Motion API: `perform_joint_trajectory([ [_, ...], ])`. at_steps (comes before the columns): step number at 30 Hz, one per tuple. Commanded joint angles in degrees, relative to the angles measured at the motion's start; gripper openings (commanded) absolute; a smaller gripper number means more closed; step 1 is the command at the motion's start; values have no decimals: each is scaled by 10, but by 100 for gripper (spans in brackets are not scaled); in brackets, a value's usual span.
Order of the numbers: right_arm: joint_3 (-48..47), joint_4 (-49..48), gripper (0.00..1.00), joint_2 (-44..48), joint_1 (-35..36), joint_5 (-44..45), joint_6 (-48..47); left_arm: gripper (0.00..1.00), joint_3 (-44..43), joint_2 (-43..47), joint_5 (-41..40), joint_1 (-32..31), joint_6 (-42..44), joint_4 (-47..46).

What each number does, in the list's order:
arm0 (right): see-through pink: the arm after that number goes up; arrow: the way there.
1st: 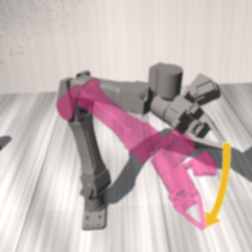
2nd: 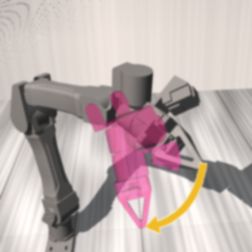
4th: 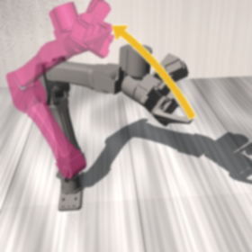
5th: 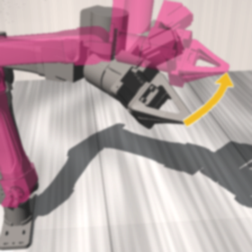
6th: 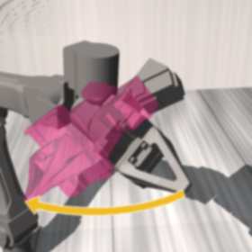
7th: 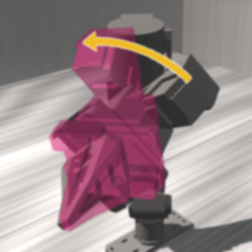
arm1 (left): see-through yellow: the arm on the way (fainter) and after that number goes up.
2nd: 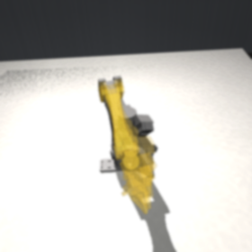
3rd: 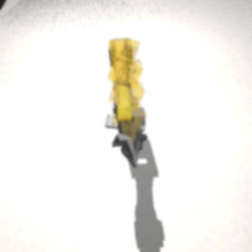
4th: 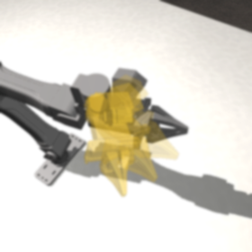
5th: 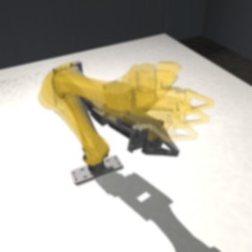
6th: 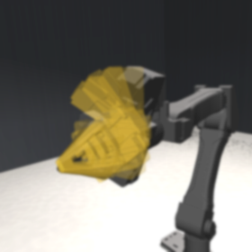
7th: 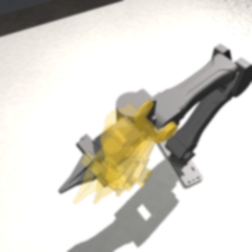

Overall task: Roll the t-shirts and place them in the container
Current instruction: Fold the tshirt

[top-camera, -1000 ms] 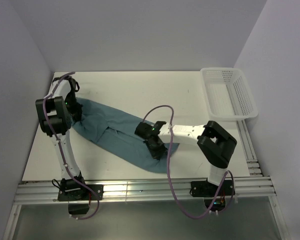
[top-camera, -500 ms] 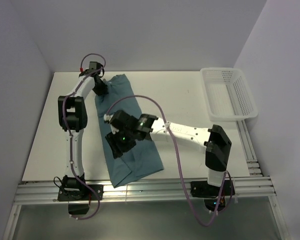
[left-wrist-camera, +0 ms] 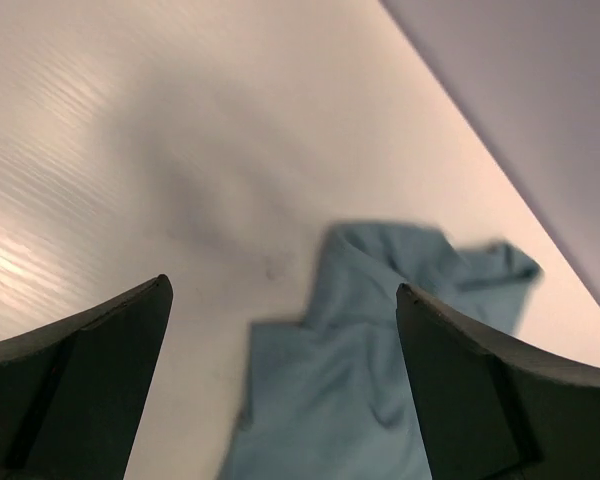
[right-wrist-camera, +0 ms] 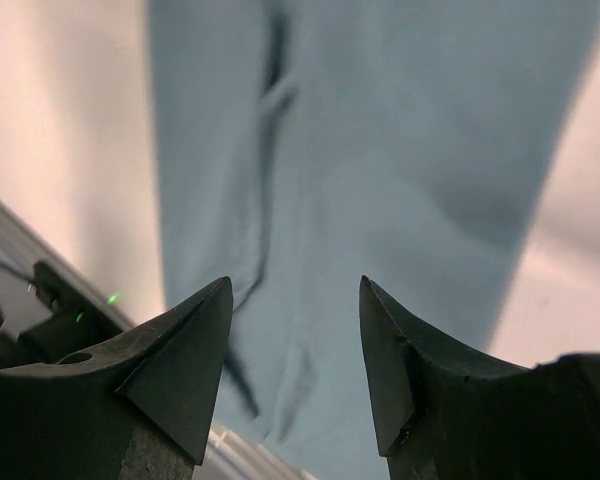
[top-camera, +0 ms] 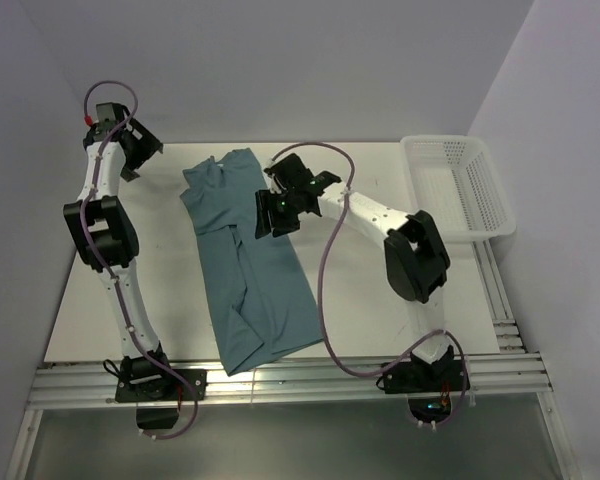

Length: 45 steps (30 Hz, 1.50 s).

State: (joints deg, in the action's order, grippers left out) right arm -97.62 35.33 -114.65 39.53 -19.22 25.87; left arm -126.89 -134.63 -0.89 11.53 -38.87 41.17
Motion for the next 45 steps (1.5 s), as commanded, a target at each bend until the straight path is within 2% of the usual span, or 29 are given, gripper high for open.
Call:
perform_joint_trajectory([
  [1, -31, -65, 61, -44, -34, -41, 12, 99, 45, 91, 63, -27, 21, -9],
  [3, -51, -83, 61, -77, -61, -61, 22, 100, 116, 147, 81, -30, 13, -34],
  [4, -62, -90, 61, -88, -69, -64, 24, 100, 201, 171, 79, -33, 8, -49],
  [6, -84, -98, 61, -122, -93, -77, 28, 100, 293, 244, 92, -39, -7, -95],
  [7, -109, -101, 61, -132, -99, -84, 28, 100, 367, 263, 96, -39, -15, -126],
  [10, -150, -119, 61, -170, -120, -99, 30, 100, 458, 313, 98, -39, -31, -167],
  [16, -229, -139, 62, -253, -140, -108, 46, 100, 529, 321, 124, -41, -41, -210],
  [26, -280, -243, 62, -354, -154, -131, 162, 99, 543, 275, 140, -51, -43, -282],
  [32, -351, -228, 58, -399, -154, -131, 218, 99, 513, 234, 143, -53, -52, -287],
  [35, -336, -248, 50, -391, -154, -135, 250, 100, 497, 212, 143, -58, -60, -289],
  [36, -319, -254, 41, -387, -154, -130, 256, 100, 488, 206, 143, -61, -63, -289],
  [38, -305, -274, 33, -379, -157, -122, 276, 99, 476, 187, 142, -65, -68, -287],
  [39, -300, -279, 21, -378, -158, -118, 282, 98, 465, 182, 141, -70, -69, -286],
  [42, -313, -290, 0, -387, -166, -117, 316, 86, 446, 158, 135, -79, -71, -292],
  [45, -311, -292, 0, -385, -175, -101, 335, 84, 435, 138, 128, -83, -78, -297],
])
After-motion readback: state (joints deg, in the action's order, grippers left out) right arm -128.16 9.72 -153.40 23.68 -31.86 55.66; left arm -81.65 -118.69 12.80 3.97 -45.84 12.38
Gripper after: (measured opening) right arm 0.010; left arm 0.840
